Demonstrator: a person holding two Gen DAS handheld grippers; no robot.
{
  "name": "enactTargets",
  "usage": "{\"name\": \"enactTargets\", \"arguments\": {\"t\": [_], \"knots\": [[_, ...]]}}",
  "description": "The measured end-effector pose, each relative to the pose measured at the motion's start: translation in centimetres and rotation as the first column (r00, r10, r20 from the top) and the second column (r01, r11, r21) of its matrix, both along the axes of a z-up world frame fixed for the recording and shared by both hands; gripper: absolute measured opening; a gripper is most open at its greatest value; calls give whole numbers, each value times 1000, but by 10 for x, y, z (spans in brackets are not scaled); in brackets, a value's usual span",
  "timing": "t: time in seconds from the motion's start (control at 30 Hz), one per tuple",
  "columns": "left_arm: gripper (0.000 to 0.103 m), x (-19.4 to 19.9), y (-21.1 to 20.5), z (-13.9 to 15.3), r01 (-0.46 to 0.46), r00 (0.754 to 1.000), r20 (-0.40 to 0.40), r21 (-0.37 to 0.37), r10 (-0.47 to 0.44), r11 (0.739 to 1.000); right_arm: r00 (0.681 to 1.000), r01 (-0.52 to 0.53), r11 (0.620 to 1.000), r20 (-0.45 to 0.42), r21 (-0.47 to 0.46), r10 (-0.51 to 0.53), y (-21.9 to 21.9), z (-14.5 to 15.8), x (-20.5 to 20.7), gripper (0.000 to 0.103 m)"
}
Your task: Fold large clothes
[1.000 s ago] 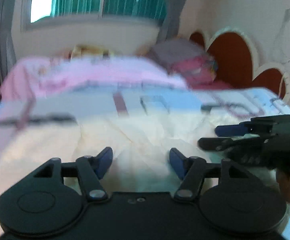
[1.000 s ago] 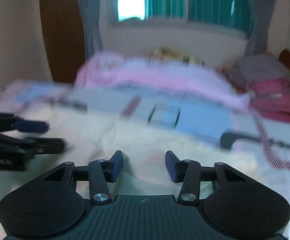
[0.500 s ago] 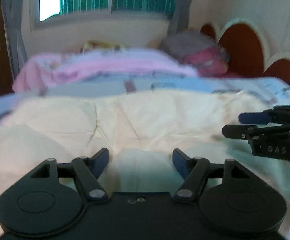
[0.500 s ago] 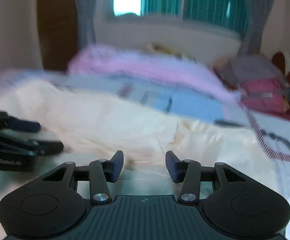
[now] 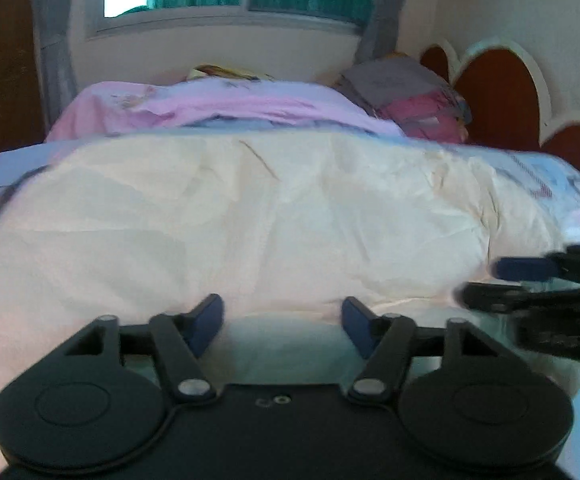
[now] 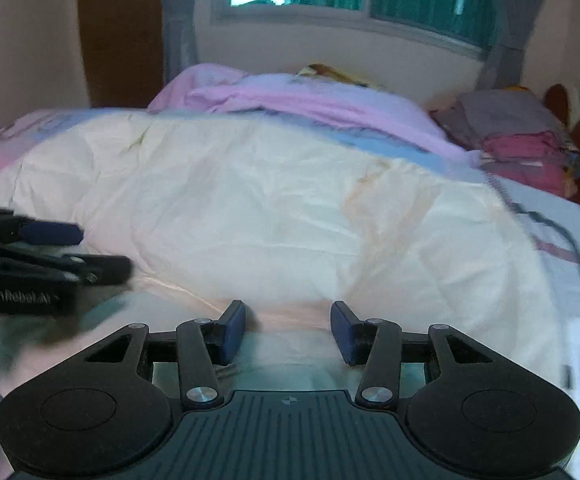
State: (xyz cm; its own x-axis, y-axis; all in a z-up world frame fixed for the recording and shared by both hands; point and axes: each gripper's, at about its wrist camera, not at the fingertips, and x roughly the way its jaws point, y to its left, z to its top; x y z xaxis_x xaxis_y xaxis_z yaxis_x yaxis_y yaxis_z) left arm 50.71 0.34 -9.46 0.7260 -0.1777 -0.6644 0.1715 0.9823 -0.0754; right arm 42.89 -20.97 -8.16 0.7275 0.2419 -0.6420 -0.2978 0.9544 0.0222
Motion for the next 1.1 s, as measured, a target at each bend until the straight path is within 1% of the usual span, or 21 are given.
{"name": "enactTargets", "arguments": {"t": [0.03,0.1,0.17,0.27,0.33,0.37,0.43,0.47,0.5,0.53,0.57,0.6,0.63,0.67,0.73,0.77,0.8,0.87,1.0,1.03,1.1], "knots": [[68,-9,10,8,-19,999,29,-3,19,1000,1000,9,1000,19,3,-9,-9,7,-12,46],[69,-30,35,17,-75,995,74,21,73,997,998,43,999,47,6,-43,-31,15,-33,46],[69,-46,59,20,-121,989,88,36,117,992,995,87,996,45,13,-87,-55,16,-51,46],[66,-50,86,6,-163,986,40,73,160,984,990,142,990,-14,-20,-142,-75,0,-54,46],[69,-43,93,-8,-160,987,3,88,161,983,984,166,986,-57,-21,-167,-81,-11,-50,46],[69,-42,95,-12,-166,986,3,92,166,982,983,171,985,-61,-27,-173,-81,-11,-49,46],[66,-44,95,-4,-187,982,-6,98,189,977,977,207,978,-49,-21,-208,-83,0,-55,46],[68,-51,97,4,-212,977,9,83,212,974,971,238,971,-39,6,-238,-88,7,-61,47],[83,-61,99,9,-238,971,28,55,236,970,960,280,959,-39,50,-278,-95,14,-69,49],[103,-75,105,15,-274,961,50,16,273,962,943,332,936,-58,118,-327,-108,18,-79,60],[102,-87,111,18,-312,947,68,-29,313,950,927,376,905,-76,198,-368,-124,19,-93,93],[101,-102,121,18,-344,934,63,-102,352,933,917,397,868,-95,297,-387,-137,18,-106,96],[96,-105,126,16,-358,930,26,-170,367,918,906,422,820,-148,386,-396,-150,13,-116,96],[92,-109,134,9,-378,923,-19,-233,385,896,897,442,785,-192,434,-399,-158,10,-119,95],[83,-115,147,-8,-428,902,-113,-343,416,836,877,478,684,-264,551,-400,-170,-6,-128,95],[81,-114,154,-18,-453,890,-156,-398,428,798,867,496,643,-299,583,-398,-174,-12,-127,89],[79,-112,159,-25,-477,878,-196,-446,437,757,854,518,590,-336,619,-397,-177,-21,-126,83],[78,-109,165,-37,-483,872,-225,-544,436,686,844,532,522,-368,667,-390,-181,-32,-121,83],[78,-88,174,-51,-474,872,-257,-661,417,582,826,559,449,-420,697,-377,-183,-45,-105,82],[78,-81,178,-52,-476,868,-261,-680,423,558,819,568,441,-427,695,-382,-182,-48,-102,79],[77,-73,184,-56,-479,862,-266,-706,431,522,813,575,428,-423,697,-401,-182,-52,-94,72]]}}
